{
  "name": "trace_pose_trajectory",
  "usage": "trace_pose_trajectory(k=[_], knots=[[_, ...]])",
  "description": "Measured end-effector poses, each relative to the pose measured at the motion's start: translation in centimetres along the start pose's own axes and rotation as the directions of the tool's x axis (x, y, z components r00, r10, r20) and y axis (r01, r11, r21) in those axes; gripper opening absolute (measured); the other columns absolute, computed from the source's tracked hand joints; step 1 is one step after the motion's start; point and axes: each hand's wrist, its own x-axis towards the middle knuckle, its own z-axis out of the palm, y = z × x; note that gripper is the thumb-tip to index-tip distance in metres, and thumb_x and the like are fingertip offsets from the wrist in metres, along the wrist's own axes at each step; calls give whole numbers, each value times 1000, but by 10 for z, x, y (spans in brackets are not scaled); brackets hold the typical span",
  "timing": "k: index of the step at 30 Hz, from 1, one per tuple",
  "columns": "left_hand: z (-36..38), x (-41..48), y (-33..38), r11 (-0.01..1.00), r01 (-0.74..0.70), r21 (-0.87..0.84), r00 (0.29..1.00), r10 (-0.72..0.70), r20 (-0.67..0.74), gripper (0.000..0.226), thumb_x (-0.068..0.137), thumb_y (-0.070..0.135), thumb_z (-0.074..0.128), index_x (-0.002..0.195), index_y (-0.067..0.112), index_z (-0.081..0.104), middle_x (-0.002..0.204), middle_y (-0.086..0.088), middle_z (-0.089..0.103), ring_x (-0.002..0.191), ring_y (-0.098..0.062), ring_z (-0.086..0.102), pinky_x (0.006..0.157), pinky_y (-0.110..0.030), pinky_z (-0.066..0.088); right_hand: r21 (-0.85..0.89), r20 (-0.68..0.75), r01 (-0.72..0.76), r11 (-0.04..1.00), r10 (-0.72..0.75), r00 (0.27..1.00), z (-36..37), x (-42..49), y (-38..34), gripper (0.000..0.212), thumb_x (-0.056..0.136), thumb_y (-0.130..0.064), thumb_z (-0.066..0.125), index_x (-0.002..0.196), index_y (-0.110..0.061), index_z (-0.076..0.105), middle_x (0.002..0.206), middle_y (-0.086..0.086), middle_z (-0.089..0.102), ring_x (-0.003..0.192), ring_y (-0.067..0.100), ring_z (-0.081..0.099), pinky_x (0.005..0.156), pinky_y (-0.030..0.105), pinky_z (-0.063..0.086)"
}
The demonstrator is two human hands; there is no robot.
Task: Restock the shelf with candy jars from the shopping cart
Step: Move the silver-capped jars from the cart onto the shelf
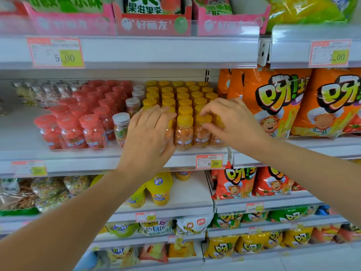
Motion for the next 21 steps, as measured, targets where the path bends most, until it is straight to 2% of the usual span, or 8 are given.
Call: trace_pose_trajectory(k=[4,7,9,11,15,17,21], knots=[[-18,-24,-39,984,170,48,979,-164,-118,45,79,22,53,122,9,55,121,-9,57,122,-32,45,104,-41,25,87,-80,54,995,-47,996,15,25,-45,26,91,-38,52,104,-18,62,102,-5,64,95,18,60,87,38,38],[-29,-43,-75,967,223,123,973,-212,-94,51,78,28,51,126,8,52,132,-9,53,132,-32,37,110,-46,22,125,-98,55,991,-43,994,31,52,-78,28,90,-40,53,106,-18,62,106,-5,65,98,19,59,85,37,34],[-35,-50,-95,958,206,201,979,-203,-35,60,80,35,43,134,8,48,142,-9,47,138,-32,30,114,-50,18,109,-87,47,993,-38,995,42,73,-97,31,90,-42,54,109,-19,63,111,-4,65,104,21,58,86,36,32],[-36,-53,-112,950,182,253,981,-194,25,65,81,34,44,141,9,43,148,-9,41,141,-32,27,115,-54,17,82,-78,24,996,-17,997,54,94,-110,34,90,-48,56,110,-21,64,114,-5,65,109,21,56,89,36,33],[-32,-58,-133,951,142,274,985,-163,58,65,80,32,45,143,14,42,148,-8,41,138,-31,35,114,-57,19,-73,65,-39,997,44,997,74,122,-128,52,80,-70,52,110,-29,63,107,-7,64,113,20,49,96,39,31],[-30,-59,-138,962,136,238,988,-150,41,64,79,32,45,141,14,44,146,-7,43,135,-30,39,114,-56,20,-130,118,-38,991,54,992,79,128,-132,49,76,-71,57,106,-32,63,101,-7,64,112,19,47,96,39,27],[-30,-59,-142,973,120,195,992,-124,10,63,78,32,44,139,14,45,143,-6,46,132,-29,41,113,-54,20,-82,149,-52,995,64,987,81,133,-129,46,71,-65,66,104,-34,62,101,-9,63,110,15,47,91,37,23]])
